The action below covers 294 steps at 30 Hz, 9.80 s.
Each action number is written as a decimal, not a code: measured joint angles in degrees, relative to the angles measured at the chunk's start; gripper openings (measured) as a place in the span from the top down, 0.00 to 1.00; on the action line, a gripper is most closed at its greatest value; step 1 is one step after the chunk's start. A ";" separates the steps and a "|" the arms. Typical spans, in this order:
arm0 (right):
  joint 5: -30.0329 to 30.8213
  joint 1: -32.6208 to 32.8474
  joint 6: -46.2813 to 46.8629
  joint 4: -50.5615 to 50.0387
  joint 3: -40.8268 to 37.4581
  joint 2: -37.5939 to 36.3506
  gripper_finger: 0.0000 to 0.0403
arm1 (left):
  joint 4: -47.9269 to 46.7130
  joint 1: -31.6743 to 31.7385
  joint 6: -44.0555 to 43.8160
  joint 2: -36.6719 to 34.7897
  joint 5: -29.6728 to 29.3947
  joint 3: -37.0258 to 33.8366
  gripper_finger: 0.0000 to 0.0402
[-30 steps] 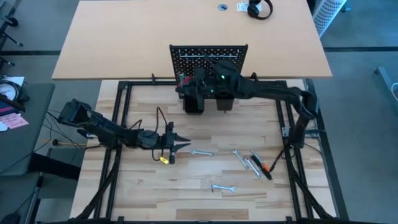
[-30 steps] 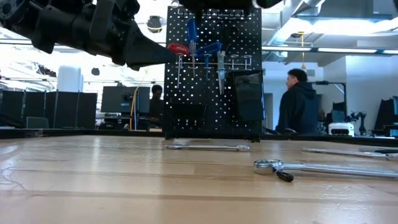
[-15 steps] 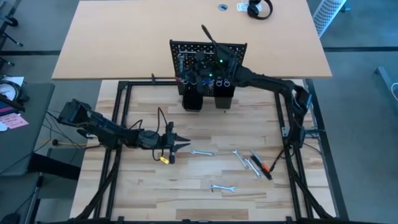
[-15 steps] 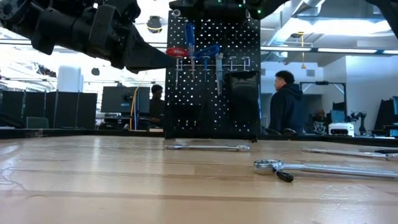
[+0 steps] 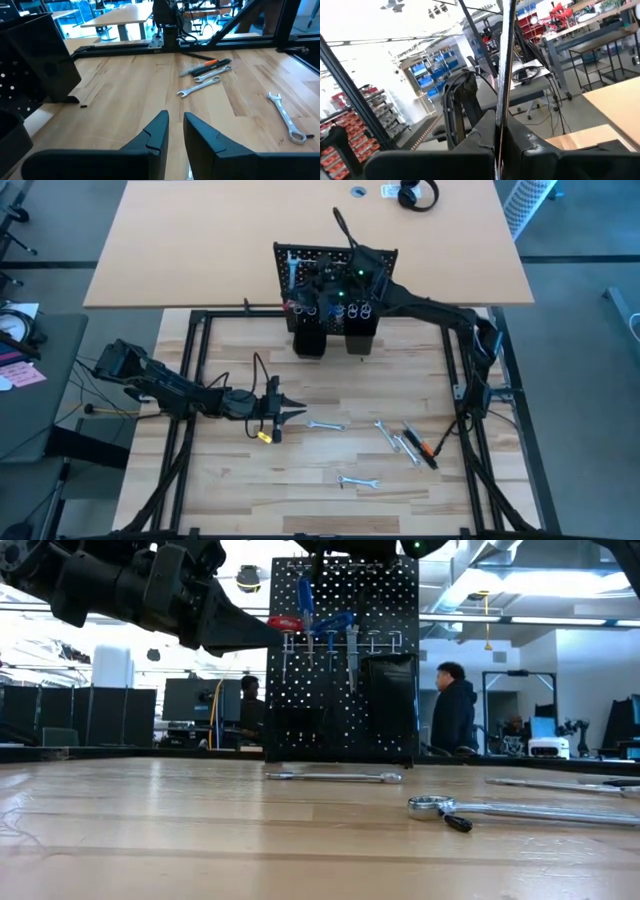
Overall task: Hang tools onto peg board
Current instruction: Hang the wrench on the pegboard
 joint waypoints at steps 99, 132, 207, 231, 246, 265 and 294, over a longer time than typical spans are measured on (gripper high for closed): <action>52.52 38.63 -28.12 -38.25 -24.46 -25.47 0.63 | -49.94 38.28 -20.02 -11.04 30.75 42.25 0.99; 78.56 56.05 -21.04 -40.89 -33.42 -29.22 0.67 | -47.01 46.86 -28.36 -3.50 37.64 43.85 0.99; 78.27 56.29 -20.38 -40.89 -33.38 -29.16 0.67 | -65.11 48.91 -3.98 -16.80 32.09 43.80 0.58; 78.18 55.29 -19.99 -40.87 -33.38 -29.16 0.67 | -52.27 51.50 -26.51 -17.27 35.56 21.62 0.58; 78.18 55.29 -19.99 -40.89 -33.38 -29.16 0.67 | -39.48 53.03 -34.72 -10.91 43.19 21.76 0.58; 78.20 55.26 -20.01 -40.89 -33.38 -29.16 0.67 | -36.02 53.53 -35.00 -10.93 42.35 21.84 0.58; 78.25 55.15 -20.64 -40.89 -33.38 -29.16 0.67 | -32.26 52.40 -39.14 -7.56 41.09 21.90 0.58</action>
